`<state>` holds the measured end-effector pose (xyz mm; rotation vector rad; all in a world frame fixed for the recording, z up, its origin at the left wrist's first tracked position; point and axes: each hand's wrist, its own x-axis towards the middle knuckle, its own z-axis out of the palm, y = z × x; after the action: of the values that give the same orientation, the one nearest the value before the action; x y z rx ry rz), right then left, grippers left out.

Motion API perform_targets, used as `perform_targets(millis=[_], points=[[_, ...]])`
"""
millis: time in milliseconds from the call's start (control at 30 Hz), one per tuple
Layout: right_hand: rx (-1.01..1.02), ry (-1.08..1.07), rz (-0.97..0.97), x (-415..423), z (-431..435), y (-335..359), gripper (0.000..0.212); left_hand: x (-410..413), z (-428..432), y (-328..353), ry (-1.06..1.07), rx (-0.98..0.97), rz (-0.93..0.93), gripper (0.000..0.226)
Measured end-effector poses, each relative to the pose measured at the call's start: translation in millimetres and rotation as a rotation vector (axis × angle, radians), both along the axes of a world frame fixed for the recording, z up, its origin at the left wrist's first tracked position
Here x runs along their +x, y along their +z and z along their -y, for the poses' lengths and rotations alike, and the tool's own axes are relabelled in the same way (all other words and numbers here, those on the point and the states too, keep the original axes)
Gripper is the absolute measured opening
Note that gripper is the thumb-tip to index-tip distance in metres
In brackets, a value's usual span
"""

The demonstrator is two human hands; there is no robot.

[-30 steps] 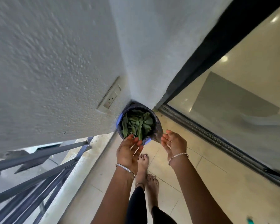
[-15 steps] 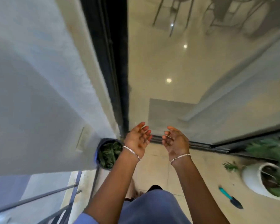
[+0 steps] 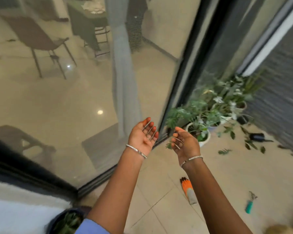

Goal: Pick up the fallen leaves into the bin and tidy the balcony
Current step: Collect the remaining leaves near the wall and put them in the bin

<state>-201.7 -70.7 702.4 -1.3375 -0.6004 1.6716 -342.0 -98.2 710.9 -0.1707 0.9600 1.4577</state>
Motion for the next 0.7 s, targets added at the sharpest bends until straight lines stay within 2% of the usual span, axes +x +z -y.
perform_targets(millis=[433,700], points=[[0.064,-0.345,-0.009,319,-54,27,0.018,324,-79,7,-0.359,0.004,0.035,0.018],[0.071,-0.561,-0.053,462,-59,24,0.023,450,-114,10,-0.532,-0.044,-0.031,0.012]])
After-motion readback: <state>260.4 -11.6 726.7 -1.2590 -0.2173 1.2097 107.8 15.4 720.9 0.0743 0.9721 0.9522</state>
